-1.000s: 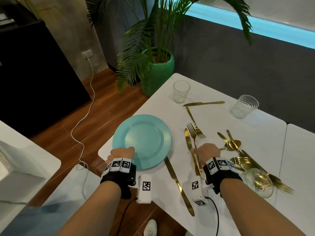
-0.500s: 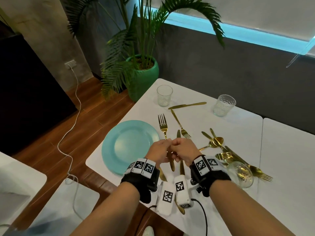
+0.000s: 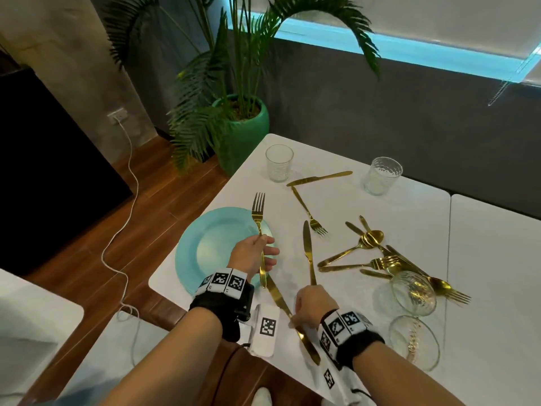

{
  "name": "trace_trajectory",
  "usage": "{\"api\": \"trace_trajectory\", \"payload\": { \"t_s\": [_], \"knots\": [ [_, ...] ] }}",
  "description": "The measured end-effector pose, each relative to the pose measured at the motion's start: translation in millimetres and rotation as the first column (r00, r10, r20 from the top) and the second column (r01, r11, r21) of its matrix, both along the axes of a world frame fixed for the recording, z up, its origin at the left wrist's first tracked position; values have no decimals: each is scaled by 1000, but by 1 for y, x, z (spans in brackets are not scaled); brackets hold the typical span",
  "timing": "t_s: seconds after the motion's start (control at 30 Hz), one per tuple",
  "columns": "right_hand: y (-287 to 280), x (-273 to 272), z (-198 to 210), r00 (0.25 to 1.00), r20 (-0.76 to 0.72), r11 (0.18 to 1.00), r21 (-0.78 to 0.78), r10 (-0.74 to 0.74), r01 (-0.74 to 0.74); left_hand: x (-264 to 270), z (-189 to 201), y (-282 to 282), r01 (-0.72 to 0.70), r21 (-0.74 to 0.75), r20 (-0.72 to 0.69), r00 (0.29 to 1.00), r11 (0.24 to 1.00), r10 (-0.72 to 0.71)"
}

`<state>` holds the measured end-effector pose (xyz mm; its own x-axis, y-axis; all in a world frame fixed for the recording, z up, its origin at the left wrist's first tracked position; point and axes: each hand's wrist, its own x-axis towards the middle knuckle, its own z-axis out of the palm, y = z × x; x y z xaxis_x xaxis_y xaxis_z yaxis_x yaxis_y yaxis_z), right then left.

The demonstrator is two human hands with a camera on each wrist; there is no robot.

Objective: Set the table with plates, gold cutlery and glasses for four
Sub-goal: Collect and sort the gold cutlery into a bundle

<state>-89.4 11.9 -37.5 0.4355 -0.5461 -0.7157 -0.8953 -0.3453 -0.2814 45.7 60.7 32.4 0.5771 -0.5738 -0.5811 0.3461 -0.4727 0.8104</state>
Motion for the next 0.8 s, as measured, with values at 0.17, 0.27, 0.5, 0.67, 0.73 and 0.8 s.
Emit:
{"api": "trace_trajectory", "payload": {
  "t_s": [0.17, 0.27, 0.5, 0.67, 0.73, 0.8],
  "knots": [
    [-2, -5, -11, 982, -17, 982, -44, -186, 186, 2, -1, 4, 12, 23, 33, 999, 1000, -12],
    [-5, -13, -12, 950, -35, 950, 5, -311, 312, 3, -1, 7, 26, 34, 34, 999, 999, -27],
    [-9, -25, -15, 902, -53, 902, 31, -428, 430, 5, 0, 9, 34, 14, 19, 999, 999, -34],
    [-28, -20, -10, 912, -101, 916, 14, -399, 402, 8, -1, 1, 62, 8, 23, 998, 998, -62],
    [-45, -9, -3, 926, -89, 931, -37, -366, 364, 7, -4, -4, 65, 17, 23, 998, 998, -65],
    [-71, 3, 4, 912, -10, 909, -87, -410, 408, 7, -6, -10, 68, 24, 12, 998, 997, -68]
  ]
}}
